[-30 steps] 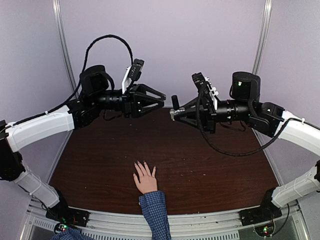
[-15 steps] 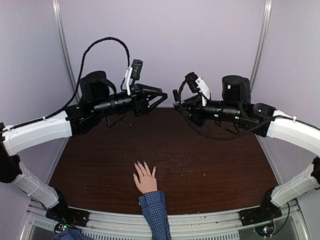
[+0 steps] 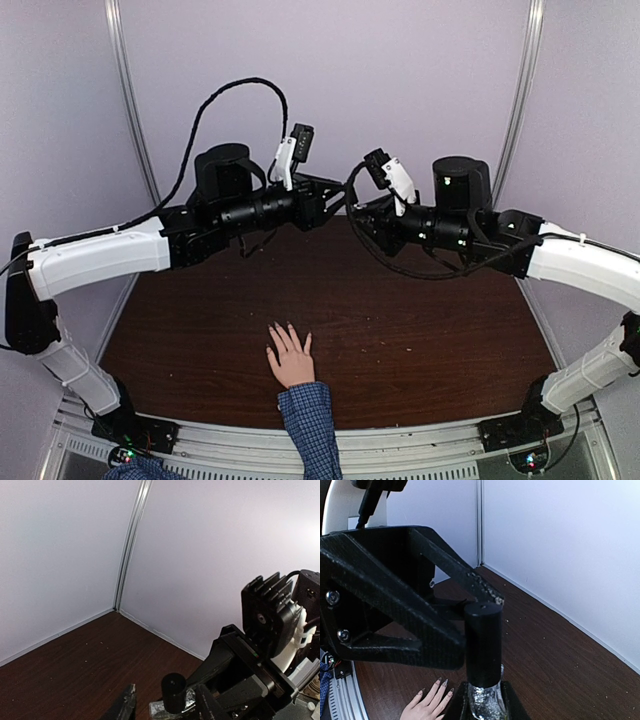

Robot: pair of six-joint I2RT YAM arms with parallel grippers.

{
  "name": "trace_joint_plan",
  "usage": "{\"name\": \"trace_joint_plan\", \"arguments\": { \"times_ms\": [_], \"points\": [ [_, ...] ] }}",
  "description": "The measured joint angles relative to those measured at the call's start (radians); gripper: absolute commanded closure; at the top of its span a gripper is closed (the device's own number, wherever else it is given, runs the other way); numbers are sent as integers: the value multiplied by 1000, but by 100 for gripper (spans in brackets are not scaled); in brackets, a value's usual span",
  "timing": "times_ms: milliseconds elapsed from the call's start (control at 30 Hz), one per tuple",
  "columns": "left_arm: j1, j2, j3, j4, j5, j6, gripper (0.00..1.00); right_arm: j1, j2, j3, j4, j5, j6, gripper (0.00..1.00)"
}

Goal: Paint the nails
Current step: Screw the nail polish bottle cap onto the nail polish bottle.

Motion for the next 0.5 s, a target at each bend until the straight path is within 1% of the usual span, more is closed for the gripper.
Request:
{"name": "trace_joint_plan", "arguments": {
  "times_ms": [133,267,500],
  "points": [
    [0,19,20,-3,-15,-9,64,6,4,0,-1,23,-1,100],
    [0,33,34,-16,-19,-17,74,8,8,0,-6,37,-2,100],
    [0,42,42,-26,-6,-32,83,11,10,2,-19,48,-8,100]
  ]
}}
